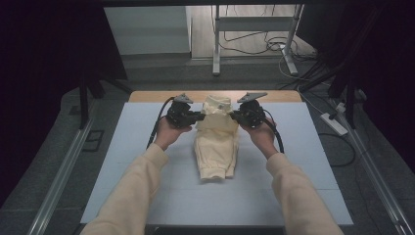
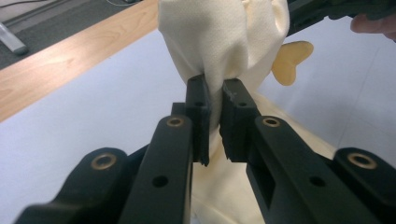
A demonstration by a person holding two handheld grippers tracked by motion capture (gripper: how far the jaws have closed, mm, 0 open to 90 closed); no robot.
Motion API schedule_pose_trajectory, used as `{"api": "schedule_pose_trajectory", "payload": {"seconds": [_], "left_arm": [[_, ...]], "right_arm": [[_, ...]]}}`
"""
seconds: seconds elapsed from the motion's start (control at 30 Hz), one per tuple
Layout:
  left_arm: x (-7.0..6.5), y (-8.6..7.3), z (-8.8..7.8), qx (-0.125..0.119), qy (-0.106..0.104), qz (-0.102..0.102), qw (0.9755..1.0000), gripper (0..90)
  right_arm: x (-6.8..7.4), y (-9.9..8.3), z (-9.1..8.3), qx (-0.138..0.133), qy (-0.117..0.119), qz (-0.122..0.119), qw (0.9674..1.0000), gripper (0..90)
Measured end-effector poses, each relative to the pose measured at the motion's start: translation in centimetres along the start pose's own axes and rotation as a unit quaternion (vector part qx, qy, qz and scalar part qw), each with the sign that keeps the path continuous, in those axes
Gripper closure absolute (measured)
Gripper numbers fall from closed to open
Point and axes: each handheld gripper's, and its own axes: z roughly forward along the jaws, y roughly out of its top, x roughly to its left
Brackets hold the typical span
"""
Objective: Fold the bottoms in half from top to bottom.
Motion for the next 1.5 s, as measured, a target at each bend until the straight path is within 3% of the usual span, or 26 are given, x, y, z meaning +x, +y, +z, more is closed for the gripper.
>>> {"api": "schedule_pose_trajectory", "payload": {"seconds": [0.73,1.5], "left_arm": [[-1.4,-2.6,-0.4,0.001,-0.016,0.0,0.9999,81.4],[-2.9,-5.5,0.0,0.008,-0.03,0.008,0.9995,80.1]], "right_arm": [[1.6,-2.2,-0.7,-0.007,0.028,0.001,0.9996,82.1],[3.6,-5.3,-1.0,-0.008,0.039,-0.01,0.9992,81.8]]}}
